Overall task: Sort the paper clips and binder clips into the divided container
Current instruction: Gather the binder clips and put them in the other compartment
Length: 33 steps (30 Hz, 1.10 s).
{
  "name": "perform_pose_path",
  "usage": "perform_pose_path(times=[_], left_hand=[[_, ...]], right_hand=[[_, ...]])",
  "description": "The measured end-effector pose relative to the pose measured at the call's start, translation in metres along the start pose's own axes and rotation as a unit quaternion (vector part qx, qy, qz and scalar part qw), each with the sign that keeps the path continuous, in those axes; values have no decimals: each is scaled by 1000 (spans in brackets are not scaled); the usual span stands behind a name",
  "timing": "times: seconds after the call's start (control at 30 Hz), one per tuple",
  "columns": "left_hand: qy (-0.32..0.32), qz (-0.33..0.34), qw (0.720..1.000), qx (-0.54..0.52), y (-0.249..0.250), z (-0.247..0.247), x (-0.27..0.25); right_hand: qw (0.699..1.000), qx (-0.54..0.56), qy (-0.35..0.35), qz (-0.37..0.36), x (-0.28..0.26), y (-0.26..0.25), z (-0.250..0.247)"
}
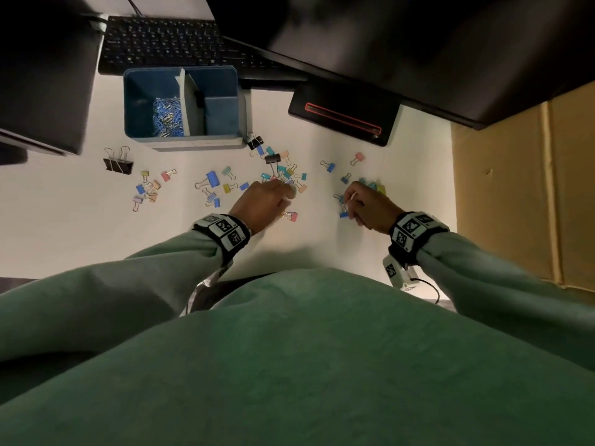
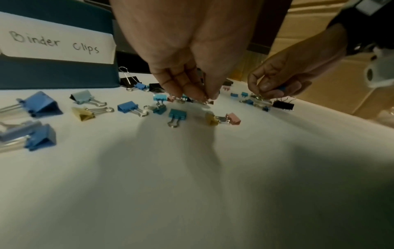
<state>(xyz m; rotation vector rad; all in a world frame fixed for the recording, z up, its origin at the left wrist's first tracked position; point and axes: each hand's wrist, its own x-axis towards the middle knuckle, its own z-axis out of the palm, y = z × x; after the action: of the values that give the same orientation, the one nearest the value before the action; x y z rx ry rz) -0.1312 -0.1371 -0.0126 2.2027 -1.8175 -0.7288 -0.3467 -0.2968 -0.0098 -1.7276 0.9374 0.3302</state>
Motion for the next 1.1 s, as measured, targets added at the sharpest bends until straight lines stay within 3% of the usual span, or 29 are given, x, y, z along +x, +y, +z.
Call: perform_pose_path(times=[0.1,0.27,0.4,0.53,0.77,0.9,1.1], left_hand=[[-2,-26,1000,-12,-3,-3,-10],[-77,-32,996,41,-3,8,-18],[-60,-47,997,24,-1,10,-16],[-21,-32,999,14,-14,7,-25],[45,-58,997,-12,-27,-5,-27],[-21,3,999,39,-4,9,-12],[-88,20,986,142,9,23,-3]], right_hand=[[993,-116,-13,-34,11,-18,19],[946,-294,-46,-131,24,-62,56],[915,-363,-34,-174,33,-69,77],[914,-373,-30,-159,31,-65,69],[943,-317,8,-102,28,-53,44],[954,-282,6,-96,23,-47,46],[969,-221,-97,-45,23,-50,44]])
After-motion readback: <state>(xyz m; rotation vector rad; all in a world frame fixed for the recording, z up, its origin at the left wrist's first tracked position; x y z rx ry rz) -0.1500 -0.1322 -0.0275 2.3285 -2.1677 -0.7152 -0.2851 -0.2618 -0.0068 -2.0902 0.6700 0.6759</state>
